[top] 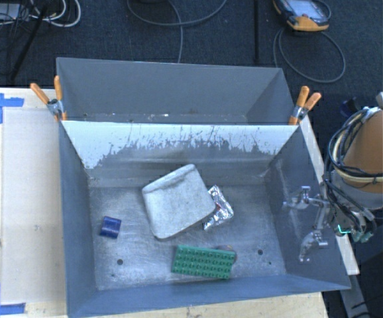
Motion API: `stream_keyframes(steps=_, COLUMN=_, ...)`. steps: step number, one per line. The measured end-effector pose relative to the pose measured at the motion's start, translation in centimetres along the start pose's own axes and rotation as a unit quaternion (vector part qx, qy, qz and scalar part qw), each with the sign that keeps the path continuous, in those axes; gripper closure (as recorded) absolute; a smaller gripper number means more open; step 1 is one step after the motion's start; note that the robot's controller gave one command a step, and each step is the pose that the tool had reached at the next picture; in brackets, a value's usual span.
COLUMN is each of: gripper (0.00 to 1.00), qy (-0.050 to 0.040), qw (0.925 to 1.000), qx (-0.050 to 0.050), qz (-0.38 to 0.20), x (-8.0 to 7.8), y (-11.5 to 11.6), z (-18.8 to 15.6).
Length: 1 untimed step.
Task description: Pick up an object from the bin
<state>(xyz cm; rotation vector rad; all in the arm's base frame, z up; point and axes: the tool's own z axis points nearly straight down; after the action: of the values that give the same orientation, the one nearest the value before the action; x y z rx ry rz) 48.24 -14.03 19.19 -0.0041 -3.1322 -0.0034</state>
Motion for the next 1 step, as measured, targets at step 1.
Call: stream_keyframes(steps=1, gripper=0.00, qy=-0.0057, qw=0.9948, qx=0.002, qz=-0.101, x=-1.29, y=6.15, z=12.09)
